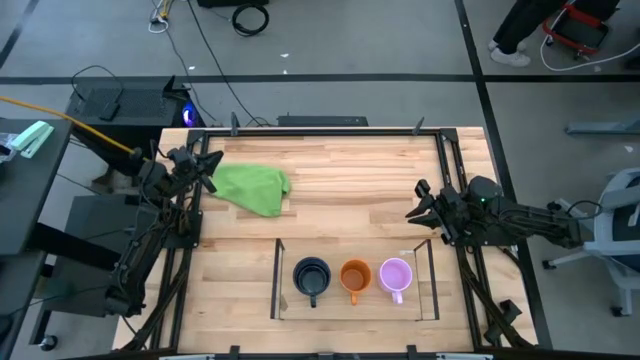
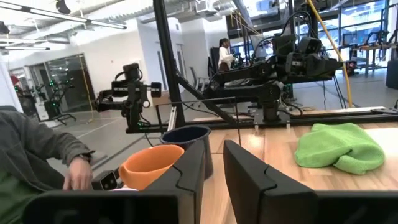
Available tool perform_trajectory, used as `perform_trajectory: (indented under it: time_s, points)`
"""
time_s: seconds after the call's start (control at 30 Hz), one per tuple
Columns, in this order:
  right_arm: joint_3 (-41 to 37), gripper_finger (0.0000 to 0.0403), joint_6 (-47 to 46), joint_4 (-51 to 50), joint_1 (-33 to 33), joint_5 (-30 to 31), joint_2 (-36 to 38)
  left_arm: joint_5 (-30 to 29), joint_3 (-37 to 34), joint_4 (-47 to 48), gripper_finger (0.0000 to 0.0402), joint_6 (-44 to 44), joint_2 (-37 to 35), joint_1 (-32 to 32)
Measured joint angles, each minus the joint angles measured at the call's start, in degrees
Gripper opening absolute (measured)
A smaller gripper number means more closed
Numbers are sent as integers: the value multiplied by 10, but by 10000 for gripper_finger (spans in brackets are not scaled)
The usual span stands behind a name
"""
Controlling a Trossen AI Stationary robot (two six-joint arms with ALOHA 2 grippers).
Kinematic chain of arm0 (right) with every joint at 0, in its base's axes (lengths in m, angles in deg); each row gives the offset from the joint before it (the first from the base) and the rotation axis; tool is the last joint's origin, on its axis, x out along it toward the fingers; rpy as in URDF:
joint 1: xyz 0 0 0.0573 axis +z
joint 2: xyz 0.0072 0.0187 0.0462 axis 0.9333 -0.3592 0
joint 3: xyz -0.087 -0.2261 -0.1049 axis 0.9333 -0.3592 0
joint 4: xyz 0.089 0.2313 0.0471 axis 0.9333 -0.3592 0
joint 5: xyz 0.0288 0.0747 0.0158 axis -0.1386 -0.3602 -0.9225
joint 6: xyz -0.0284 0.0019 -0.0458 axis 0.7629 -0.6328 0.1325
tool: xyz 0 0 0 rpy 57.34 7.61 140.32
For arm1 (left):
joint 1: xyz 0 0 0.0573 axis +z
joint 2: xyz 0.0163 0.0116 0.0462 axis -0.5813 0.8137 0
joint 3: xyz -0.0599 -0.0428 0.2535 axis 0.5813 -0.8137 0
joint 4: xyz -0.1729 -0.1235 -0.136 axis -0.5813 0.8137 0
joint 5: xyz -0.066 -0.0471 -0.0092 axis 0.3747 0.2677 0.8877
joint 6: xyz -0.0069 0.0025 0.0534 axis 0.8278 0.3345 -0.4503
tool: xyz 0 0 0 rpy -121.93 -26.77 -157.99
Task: Stack small to large cups/mugs on shelf
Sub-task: Return to Home Position
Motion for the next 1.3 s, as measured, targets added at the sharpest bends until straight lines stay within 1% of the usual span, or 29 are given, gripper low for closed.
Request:
perform_trajectory:
  time_s: [0.23, 0.6, 0.93, 1.3]
  points:
    - [0, 68, 0, 0, 0, 0, 0, 0, 0, 0, 23, 0, 0, 0]
    - [0, 68, 0, 0, 0, 0, 0, 0, 0, 0, 36, 0, 0, 0]
    - [0, 68, 0, 0, 0, 0, 0, 0, 0, 0, 23, 0, 0, 0]
    - [0, 68, 0, 0, 0, 0, 0, 0, 0, 0, 36, 0, 0, 0]
